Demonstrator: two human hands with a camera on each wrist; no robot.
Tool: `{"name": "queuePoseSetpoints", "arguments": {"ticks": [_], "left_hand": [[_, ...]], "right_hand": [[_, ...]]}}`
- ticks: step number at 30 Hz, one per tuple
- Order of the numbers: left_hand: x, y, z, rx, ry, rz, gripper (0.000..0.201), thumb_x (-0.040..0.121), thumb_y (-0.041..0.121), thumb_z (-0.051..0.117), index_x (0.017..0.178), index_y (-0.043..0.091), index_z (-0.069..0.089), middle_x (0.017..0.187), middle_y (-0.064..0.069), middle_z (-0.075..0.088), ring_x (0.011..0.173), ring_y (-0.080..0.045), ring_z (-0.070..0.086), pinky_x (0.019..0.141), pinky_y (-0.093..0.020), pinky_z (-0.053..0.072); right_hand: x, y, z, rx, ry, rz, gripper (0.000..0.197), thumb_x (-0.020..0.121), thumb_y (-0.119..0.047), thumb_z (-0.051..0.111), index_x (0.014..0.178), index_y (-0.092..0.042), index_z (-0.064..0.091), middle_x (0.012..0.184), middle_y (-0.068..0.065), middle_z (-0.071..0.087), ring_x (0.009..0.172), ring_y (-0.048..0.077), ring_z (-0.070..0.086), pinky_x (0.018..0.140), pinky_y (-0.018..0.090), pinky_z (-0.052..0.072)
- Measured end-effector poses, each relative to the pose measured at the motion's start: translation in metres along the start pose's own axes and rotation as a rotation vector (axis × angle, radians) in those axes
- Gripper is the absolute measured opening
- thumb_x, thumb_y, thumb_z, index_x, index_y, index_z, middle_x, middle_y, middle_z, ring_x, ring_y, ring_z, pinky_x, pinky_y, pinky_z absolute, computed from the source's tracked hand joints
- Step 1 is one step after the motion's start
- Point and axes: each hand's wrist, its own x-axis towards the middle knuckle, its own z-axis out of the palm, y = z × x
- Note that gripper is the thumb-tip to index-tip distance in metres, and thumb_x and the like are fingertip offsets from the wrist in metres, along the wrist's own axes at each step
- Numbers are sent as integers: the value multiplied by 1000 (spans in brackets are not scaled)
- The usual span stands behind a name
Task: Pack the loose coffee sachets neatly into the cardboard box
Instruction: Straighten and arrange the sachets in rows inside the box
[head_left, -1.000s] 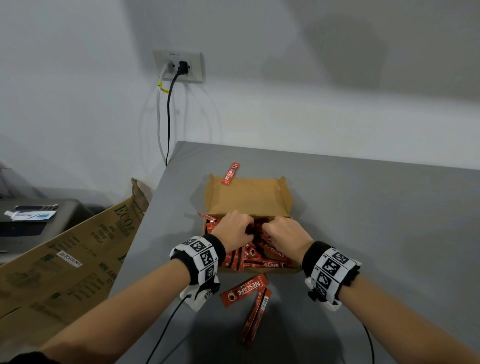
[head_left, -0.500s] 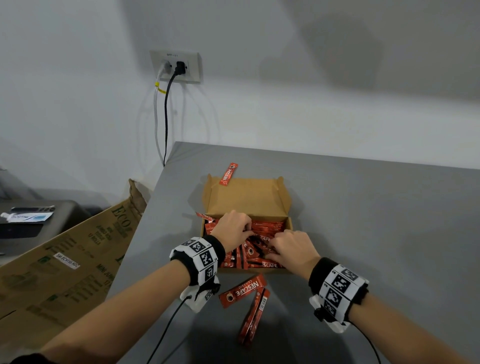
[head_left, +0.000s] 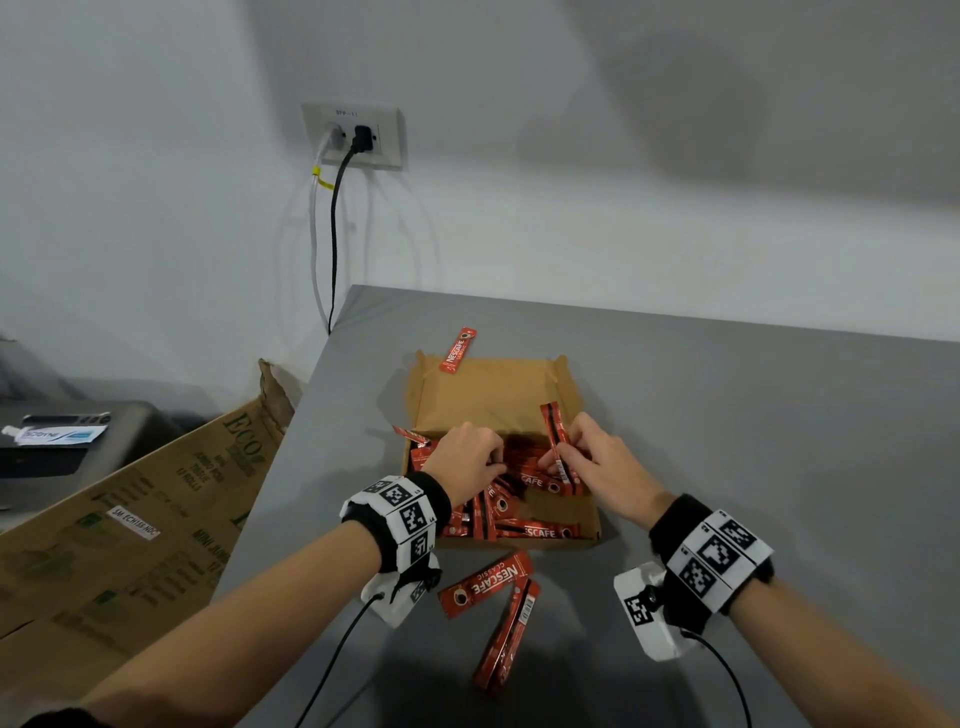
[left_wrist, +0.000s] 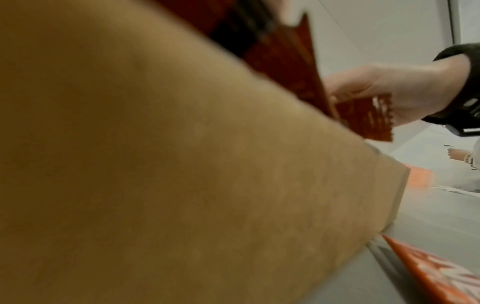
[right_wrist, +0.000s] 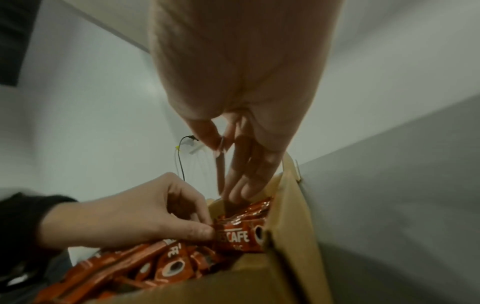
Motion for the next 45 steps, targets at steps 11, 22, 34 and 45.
{"name": "queuePoseSetpoints", "arguments": {"ticks": [11, 22, 34, 45], "left_hand": [[-2, 0, -2, 7, 9, 36, 15, 90, 18, 59, 94, 7, 68, 96, -7, 68, 87, -20, 63, 79, -31, 52], [-1, -1, 1, -9, 17, 27, 19, 89, 23, 62, 95, 7, 68, 96, -6, 68, 86, -19, 62, 79, -29, 51], [0, -2, 0, -25, 20, 12, 17, 88, 22, 63, 96, 9, 70, 95, -6, 69, 85, -19, 63, 78, -29, 52], [-1, -2, 0, -14, 27, 22, 19, 88, 25, 63, 93, 7, 70, 93, -6, 69, 83, -18, 63, 77, -29, 51]], "right_hand": [[3, 6, 17, -65, -49, 31, 11, 96, -5, 31, 88, -11, 28, 69, 5, 45, 55, 12, 36, 54, 22, 33], [1, 13, 12, -20, -14, -86, 35, 92, 2, 47, 116, -23, 43, 93, -4, 59, 87, 5, 58, 73, 7, 45], [7, 17, 8, -333, 5, -149, 17, 79, -8, 72, 95, -9, 72, 83, 2, 67, 64, -7, 51, 67, 6, 45], [9, 18, 14, -355, 87, -246, 27, 83, 5, 54, 96, -12, 72, 91, -3, 47, 74, 8, 48, 68, 8, 43]]}}
